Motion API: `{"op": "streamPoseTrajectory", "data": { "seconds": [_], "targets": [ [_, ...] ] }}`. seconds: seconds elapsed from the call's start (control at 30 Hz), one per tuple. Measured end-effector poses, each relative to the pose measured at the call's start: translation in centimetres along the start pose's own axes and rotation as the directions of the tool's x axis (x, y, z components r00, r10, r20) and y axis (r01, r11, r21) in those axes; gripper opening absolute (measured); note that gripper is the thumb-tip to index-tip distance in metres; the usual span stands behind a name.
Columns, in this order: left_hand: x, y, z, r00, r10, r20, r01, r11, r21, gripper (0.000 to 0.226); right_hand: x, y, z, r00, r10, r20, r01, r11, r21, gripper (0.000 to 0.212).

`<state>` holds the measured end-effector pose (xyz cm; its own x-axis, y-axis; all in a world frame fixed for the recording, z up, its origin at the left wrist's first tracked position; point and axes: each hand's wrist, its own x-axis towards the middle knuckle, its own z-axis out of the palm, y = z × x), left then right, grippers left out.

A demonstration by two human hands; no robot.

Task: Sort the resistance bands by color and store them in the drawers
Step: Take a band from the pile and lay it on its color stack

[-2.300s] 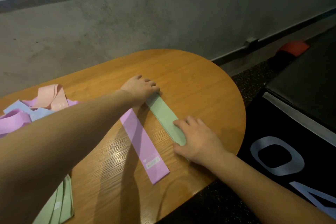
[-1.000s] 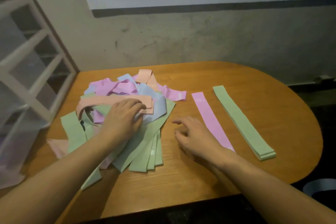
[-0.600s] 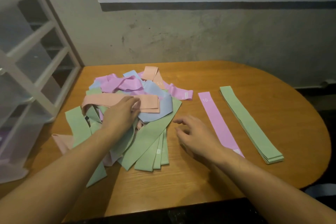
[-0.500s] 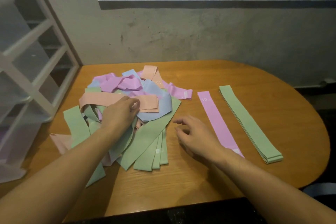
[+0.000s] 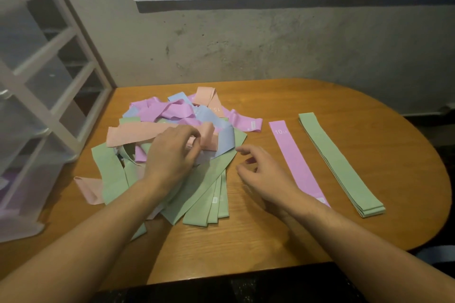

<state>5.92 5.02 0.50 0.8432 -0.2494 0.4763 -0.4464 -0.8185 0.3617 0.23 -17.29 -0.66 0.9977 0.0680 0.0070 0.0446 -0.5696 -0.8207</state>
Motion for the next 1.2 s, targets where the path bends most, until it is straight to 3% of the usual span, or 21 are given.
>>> {"op": "streamPoseTrajectory", "data": {
  "seconds": [0.17,0.3,0.43,0.57,0.67,0.73,0.83,0.97,1.07,1.13,1.2],
  "targets": [
    [-1.2,2.7,-0.2,0.990,0.131,-0.053,-0.136,0.985,-0.103,0.006,0.4,-1.9,-0.3,0.997,0.037,-0.073,-0.014,0.954,0.299,0.042],
    [-2.6,4.3,0.1,0.977,0.201,-0.070,-0.212,0.941,-0.264,0.020,0.8,-2.7,-0.5,0.997,0.061,-0.043,-0.033,0.875,0.482,0.034],
    [-3.8,5.1,0.4,0.959,0.275,-0.073,-0.282,0.885,-0.369,0.019,0.4,-3.3,-0.8,0.992,0.127,0.018,-0.117,0.837,0.535,0.022],
    [-4.5,5.5,0.7,0.906,0.410,-0.104,-0.420,0.841,-0.342,0.016,0.0,-3.1,-0.8,0.981,0.176,0.077,-0.189,0.802,0.567,0.023],
    [-4.9,6.0,0.9,0.827,0.554,-0.090,-0.554,0.778,-0.296,0.014,-0.2,-2.9,-1.2,0.946,0.238,0.220,-0.320,0.799,0.509,0.032],
    [-5.1,6.1,0.9,0.801,0.597,-0.049,-0.579,0.751,-0.317,0.012,-0.4,-2.6,-1.5,0.940,0.238,0.243,-0.325,0.840,0.434,0.032],
    [-5.9,6.1,1.0,0.859,0.511,-0.013,-0.469,0.778,-0.417,0.014,-0.5,-2.4,-1.8,0.972,0.192,0.137,-0.230,0.896,0.380,0.036],
    [-6.3,5.6,1.7,0.989,0.145,-0.003,-0.114,0.767,-0.631,0.033,-0.8,-2.4,-2.0,0.989,0.139,0.046,-0.144,0.875,0.462,0.041],
    [-5.6,5.4,2.3,0.985,-0.071,0.157,0.160,0.712,-0.684,0.048,-1.0,-2.3,-2.2,0.993,0.110,0.031,-0.110,0.853,0.510,0.034],
    [-5.3,5.2,2.7,0.973,-0.101,0.207,0.210,0.754,-0.622,0.054,-1.3,-2.5,-2.4,0.996,0.073,0.048,-0.087,0.842,0.533,0.020],
    [-5.0,5.0,3.1,0.974,-0.084,0.208,0.192,0.795,-0.575,0.056,-1.7,-2.5,-2.4,0.997,0.023,0.069,-0.056,0.843,0.535,0.023]
  ]
}}
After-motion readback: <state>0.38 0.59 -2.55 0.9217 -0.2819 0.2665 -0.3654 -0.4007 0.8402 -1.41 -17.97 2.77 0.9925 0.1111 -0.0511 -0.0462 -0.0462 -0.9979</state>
